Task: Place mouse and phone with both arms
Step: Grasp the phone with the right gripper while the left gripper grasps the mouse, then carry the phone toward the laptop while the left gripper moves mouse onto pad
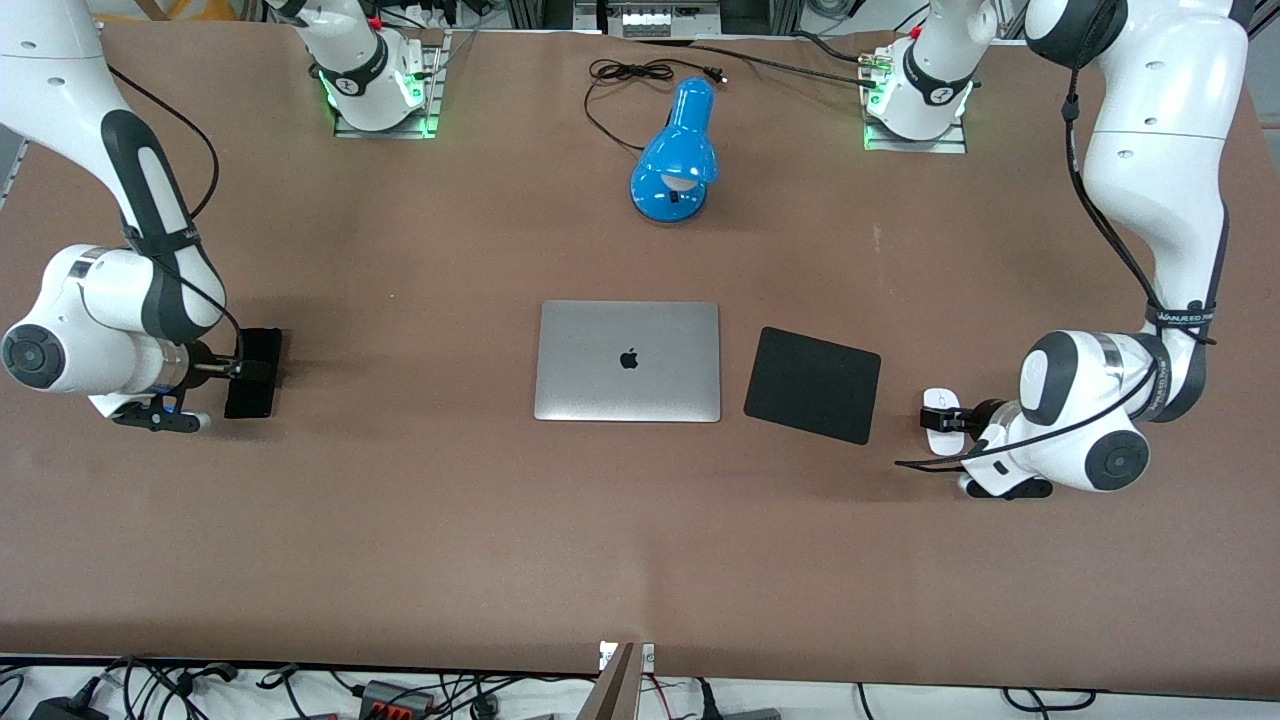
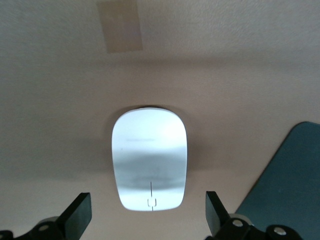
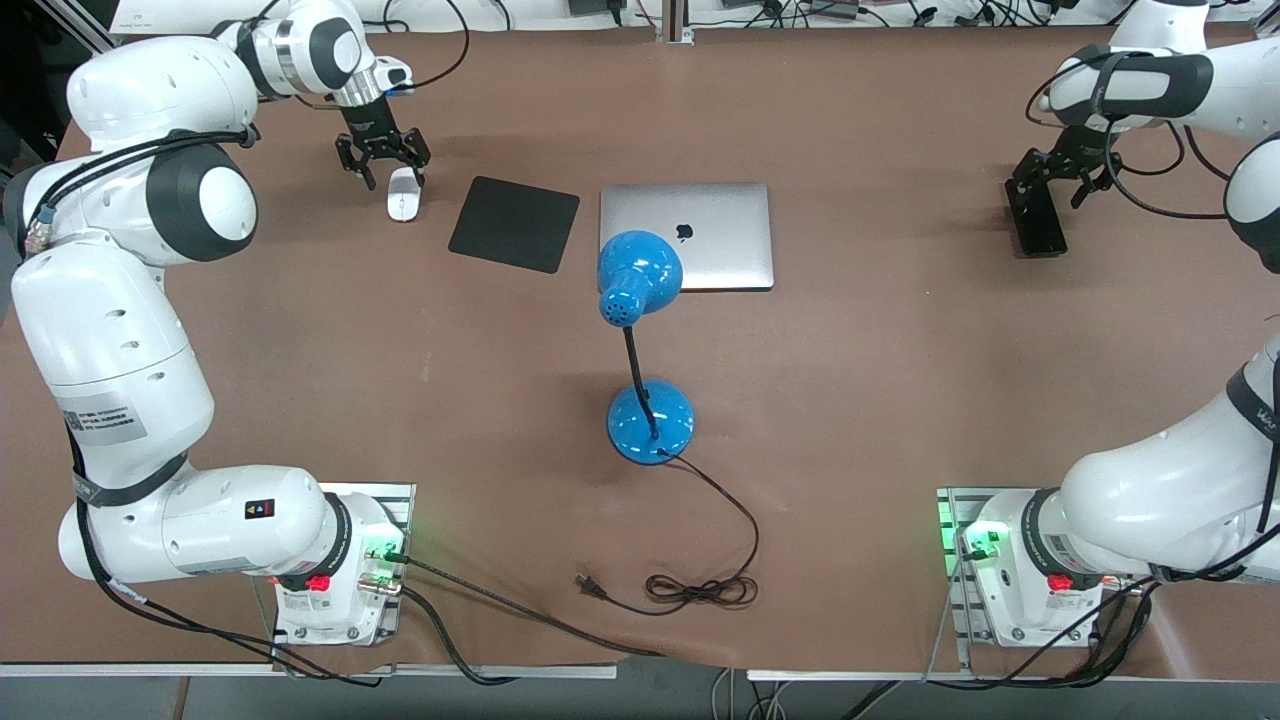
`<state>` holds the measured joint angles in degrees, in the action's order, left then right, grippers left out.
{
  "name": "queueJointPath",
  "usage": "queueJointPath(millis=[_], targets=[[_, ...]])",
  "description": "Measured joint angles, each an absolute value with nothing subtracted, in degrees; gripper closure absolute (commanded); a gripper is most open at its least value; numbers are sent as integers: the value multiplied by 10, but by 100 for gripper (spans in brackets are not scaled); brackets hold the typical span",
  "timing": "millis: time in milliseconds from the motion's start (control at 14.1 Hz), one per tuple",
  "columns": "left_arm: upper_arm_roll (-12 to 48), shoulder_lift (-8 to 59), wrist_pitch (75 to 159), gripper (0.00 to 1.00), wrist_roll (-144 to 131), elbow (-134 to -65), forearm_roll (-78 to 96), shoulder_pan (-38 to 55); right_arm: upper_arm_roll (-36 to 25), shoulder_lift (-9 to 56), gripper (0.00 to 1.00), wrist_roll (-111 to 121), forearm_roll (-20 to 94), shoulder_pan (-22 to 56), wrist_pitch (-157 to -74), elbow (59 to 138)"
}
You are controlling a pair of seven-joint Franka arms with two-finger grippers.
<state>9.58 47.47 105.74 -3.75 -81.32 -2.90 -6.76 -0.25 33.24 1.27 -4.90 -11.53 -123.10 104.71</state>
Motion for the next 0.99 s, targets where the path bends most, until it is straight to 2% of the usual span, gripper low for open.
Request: queueJointPath(millis=[497,710,852,994], targets=[[96,488,1060,0,-37,-813,-29,-67,-2,345,0,39,-49,-124,-1268,1057],[96,492,1077,39,-37,-813,-29,-67,-1,352,0,39,-49,-124,-1277,1057],[96,492,1079,56,-37,-812,-29,-67,0,357,0,39,-49,-124,-1283,1057],[97,492,1079,60,-37,-810,-29,-67,1,362,0,39,-49,-124,-1287,1057]])
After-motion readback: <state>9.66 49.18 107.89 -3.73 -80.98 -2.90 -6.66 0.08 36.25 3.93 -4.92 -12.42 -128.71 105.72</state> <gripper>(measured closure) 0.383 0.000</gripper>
